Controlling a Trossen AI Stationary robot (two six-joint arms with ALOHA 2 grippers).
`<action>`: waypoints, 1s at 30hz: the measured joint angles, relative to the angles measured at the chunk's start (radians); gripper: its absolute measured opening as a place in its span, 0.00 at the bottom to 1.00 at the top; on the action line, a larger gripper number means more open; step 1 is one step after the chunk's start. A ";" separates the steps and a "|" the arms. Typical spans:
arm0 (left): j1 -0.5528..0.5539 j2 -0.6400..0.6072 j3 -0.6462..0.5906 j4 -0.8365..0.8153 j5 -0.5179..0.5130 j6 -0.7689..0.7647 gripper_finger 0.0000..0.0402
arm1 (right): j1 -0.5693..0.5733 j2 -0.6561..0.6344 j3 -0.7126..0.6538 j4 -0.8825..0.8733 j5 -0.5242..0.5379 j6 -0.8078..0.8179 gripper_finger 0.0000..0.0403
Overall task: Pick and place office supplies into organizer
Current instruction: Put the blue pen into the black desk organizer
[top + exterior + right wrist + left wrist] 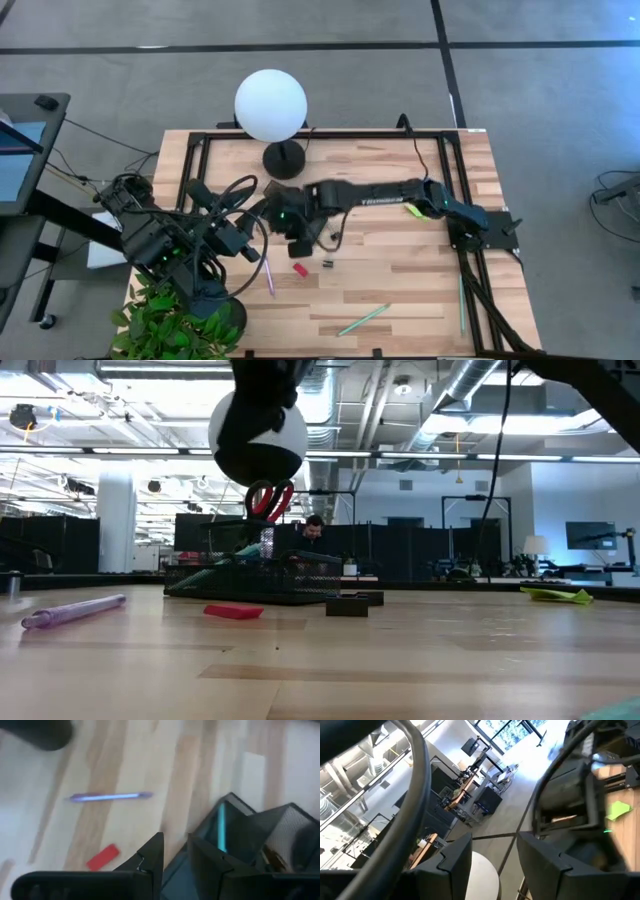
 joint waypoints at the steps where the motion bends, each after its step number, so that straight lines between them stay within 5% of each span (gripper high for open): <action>1: 0.000 0.000 0.000 0.000 0.000 -0.005 0.38 | 0.014 0.003 -0.001 -0.004 0.035 0.032 0.20; 11: 0.000 0.000 0.000 -0.008 0.062 -0.046 0.38 | 0.059 0.027 -0.098 -0.189 0.076 0.279 0.17; 16: 0.000 0.000 0.000 -0.013 0.089 -0.069 0.38 | 0.052 -0.031 -0.090 -0.405 0.253 0.302 0.16; 25: 0.000 0.000 0.000 -0.013 0.062 -0.124 0.38 | 0.024 -0.409 -0.093 -0.465 0.561 0.449 0.15; 30: 0.000 0.000 0.000 -0.013 0.107 -0.148 0.38 | 0.115 -0.601 -0.420 -0.205 0.709 0.494 0.15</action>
